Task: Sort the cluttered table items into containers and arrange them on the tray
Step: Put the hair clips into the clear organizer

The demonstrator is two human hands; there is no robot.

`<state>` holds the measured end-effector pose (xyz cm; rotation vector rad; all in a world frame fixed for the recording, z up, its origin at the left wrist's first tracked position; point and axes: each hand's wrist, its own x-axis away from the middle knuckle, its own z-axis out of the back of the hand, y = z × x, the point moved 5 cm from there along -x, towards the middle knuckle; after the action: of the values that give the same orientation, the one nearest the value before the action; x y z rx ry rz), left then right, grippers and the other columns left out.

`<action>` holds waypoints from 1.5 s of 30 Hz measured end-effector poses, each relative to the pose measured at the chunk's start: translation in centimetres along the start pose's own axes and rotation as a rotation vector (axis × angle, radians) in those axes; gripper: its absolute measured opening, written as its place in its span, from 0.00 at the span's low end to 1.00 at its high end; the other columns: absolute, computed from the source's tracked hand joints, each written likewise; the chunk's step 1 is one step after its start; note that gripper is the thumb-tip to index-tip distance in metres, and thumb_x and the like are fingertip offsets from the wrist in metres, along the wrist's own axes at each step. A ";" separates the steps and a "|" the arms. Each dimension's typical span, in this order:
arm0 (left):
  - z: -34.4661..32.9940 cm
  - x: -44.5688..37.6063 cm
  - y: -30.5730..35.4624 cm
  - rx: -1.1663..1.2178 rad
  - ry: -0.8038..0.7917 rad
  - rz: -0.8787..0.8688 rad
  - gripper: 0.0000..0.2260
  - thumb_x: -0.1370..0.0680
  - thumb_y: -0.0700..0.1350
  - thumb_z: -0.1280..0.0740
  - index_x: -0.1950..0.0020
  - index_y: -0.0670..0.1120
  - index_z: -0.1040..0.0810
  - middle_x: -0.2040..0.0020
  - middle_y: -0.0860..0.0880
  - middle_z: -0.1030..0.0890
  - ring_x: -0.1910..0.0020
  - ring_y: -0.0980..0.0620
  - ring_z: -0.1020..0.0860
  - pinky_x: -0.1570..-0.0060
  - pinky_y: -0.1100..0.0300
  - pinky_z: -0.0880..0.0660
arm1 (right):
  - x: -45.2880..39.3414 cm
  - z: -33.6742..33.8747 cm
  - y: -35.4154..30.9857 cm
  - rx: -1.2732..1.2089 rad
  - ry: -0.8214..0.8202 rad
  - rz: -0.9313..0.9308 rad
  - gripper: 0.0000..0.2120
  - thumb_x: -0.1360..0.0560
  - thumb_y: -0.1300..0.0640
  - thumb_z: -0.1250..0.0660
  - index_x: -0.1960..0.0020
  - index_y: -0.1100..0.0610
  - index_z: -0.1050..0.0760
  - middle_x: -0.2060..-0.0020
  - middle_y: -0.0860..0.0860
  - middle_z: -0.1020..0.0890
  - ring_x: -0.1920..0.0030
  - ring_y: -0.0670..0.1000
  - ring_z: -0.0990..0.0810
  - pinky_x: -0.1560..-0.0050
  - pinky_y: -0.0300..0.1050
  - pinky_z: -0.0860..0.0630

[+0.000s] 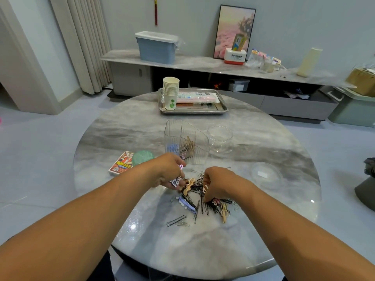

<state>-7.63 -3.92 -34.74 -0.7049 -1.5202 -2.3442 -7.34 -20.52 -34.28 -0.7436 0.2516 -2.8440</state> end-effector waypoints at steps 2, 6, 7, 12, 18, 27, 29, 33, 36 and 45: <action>-0.2 0.1 -0.1 0.015 -0.019 0.020 0.16 0.19 0.31 0.36 0.34 0.45 0.25 0.47 0.41 0.19 0.62 0.50 0.17 0.51 0.46 0.16 | -0.1 0.4 0.4 -0.099 -0.002 -0.013 0.17 0.30 0.58 0.23 0.43 0.59 0.22 0.50 0.54 0.16 0.54 0.53 0.19 0.54 0.48 0.21; -0.8 0.2 -0.1 0.045 -0.034 0.037 0.10 0.18 0.34 0.36 0.41 0.46 0.24 0.49 0.42 0.17 0.62 0.51 0.17 0.54 0.49 0.16 | -0.7 1.5 1.5 -0.332 0.026 -0.032 0.10 0.29 0.62 0.26 0.49 0.57 0.20 0.58 0.52 0.17 0.63 0.49 0.22 0.64 0.42 0.23; -1.0 0.3 0.0 0.059 -0.038 0.041 0.08 0.18 0.35 0.37 0.42 0.46 0.24 0.50 0.42 0.17 0.61 0.50 0.17 0.56 0.51 0.15 | -0.8 1.6 1.8 -0.411 0.014 -0.044 0.08 0.29 0.64 0.27 0.50 0.58 0.21 0.61 0.52 0.18 0.65 0.49 0.22 0.68 0.41 0.25; -1.6 0.2 -0.1 0.239 -0.071 0.098 0.07 0.15 0.42 0.39 0.40 0.42 0.25 0.53 0.40 0.19 0.59 0.45 0.18 0.50 0.46 0.17 | -1.2 2.3 3.4 -0.785 -0.064 -0.118 0.09 0.28 0.67 0.27 0.50 0.61 0.23 0.59 0.59 0.18 0.70 0.50 0.24 0.71 0.41 0.27; -2.9 0.1 0.1 0.541 -0.152 0.137 0.24 0.15 0.59 0.44 0.38 0.40 0.24 0.50 0.39 0.19 0.54 0.42 0.18 0.53 0.44 0.17 | -0.5 3.4 1.3 -1.286 -0.186 -0.015 0.10 0.25 0.67 0.29 0.47 0.61 0.26 0.63 0.57 0.17 0.67 0.50 0.21 0.70 0.39 0.22; -2.4 0.1 0.7 0.793 -0.087 0.163 0.24 0.15 0.60 0.48 0.50 0.45 0.20 0.65 0.46 0.19 0.71 0.52 0.22 0.73 0.64 0.26 | -1.1 4.5 -0.3 -1.060 0.205 0.174 0.06 0.18 0.65 0.35 0.43 0.62 0.21 0.57 0.60 0.14 0.64 0.51 0.15 0.62 0.43 0.16; -1.4 -0.1 0.3 0.771 -0.018 0.153 0.23 0.15 0.60 0.47 0.50 0.45 0.21 0.67 0.47 0.20 0.74 0.53 0.23 0.75 0.65 0.29 | -1.4 4.0 0.2 -0.710 0.272 0.187 0.07 0.20 0.65 0.32 0.44 0.57 0.20 0.53 0.55 0.15 0.61 0.48 0.17 0.61 0.41 0.18; -0.3 -0.1 -0.2 0.774 0.061 0.142 0.22 0.15 0.59 0.45 0.49 0.45 0.19 0.68 0.48 0.20 0.76 0.55 0.25 0.78 0.64 0.29 | -2.0 0.7 -1.2 -0.100 0.123 0.336 0.24 0.26 0.62 0.27 0.33 0.47 0.22 0.37 0.50 0.22 0.42 0.50 0.22 0.40 0.48 0.23; -0.3 0.1 0.0 0.796 0.070 0.144 0.22 0.16 0.60 0.43 0.53 0.44 0.20 0.69 0.48 0.21 0.77 0.55 0.26 0.80 0.65 0.30 | -2.2 -0.9 -3.1 0.108 0.132 0.475 0.30 0.29 0.61 0.29 0.29 0.45 0.26 0.33 0.50 0.26 0.37 0.55 0.27 0.41 0.50 0.26; 0.5 0.0 -0.1 0.766 0.114 0.138 0.21 0.16 0.61 0.42 0.52 0.45 0.21 0.66 0.48 0.20 0.75 0.56 0.27 0.76 0.65 0.31 | -2.4 -1.3 -4.0 0.246 0.179 0.525 0.10 0.26 0.57 0.30 0.45 0.50 0.19 0.47 0.51 0.24 0.49 0.54 0.24 0.52 0.49 0.24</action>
<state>-7.56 -3.38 -34.61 -0.4422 -2.0255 -1.4766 -6.48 -15.97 -35.64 -0.3122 0.0975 -2.3781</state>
